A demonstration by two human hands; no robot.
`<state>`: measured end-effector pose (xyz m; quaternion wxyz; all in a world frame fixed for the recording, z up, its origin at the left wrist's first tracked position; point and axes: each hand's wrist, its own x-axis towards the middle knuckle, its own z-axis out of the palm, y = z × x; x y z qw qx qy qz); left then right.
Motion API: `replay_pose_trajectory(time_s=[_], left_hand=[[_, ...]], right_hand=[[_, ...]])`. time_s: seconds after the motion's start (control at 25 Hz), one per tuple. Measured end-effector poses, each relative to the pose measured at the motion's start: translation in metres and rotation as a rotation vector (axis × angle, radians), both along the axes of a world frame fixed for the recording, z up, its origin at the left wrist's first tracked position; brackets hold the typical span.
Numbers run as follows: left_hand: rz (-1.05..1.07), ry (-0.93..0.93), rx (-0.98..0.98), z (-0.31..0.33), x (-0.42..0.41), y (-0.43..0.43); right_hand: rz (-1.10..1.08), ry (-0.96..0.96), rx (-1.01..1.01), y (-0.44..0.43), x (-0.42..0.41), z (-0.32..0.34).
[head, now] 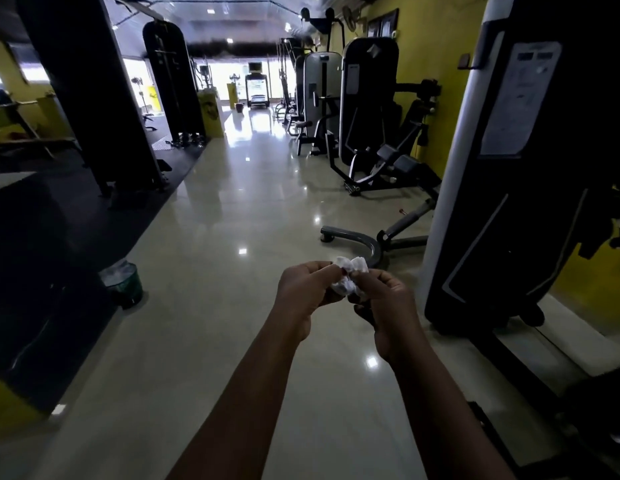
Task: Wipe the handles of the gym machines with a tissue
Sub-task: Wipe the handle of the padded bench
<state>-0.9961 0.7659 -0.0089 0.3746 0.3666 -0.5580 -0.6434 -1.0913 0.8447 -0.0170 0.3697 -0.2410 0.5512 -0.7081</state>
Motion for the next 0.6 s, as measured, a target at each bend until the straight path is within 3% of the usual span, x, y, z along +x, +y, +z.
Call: replay_pose_trajectory(time_s=[0.28,0.6], left_hand=[[-0.019,-0.028,-0.024,0.029,-0.099,-0.201],[-0.102,-0.037,0.025,0.004,-0.206,-0.383]], right_hand=[[-0.025,-0.025,0.0,-0.21,-0.101,0.018],[-0.075,-0.014,0.036,-0.381,-0.201,-0.005]])
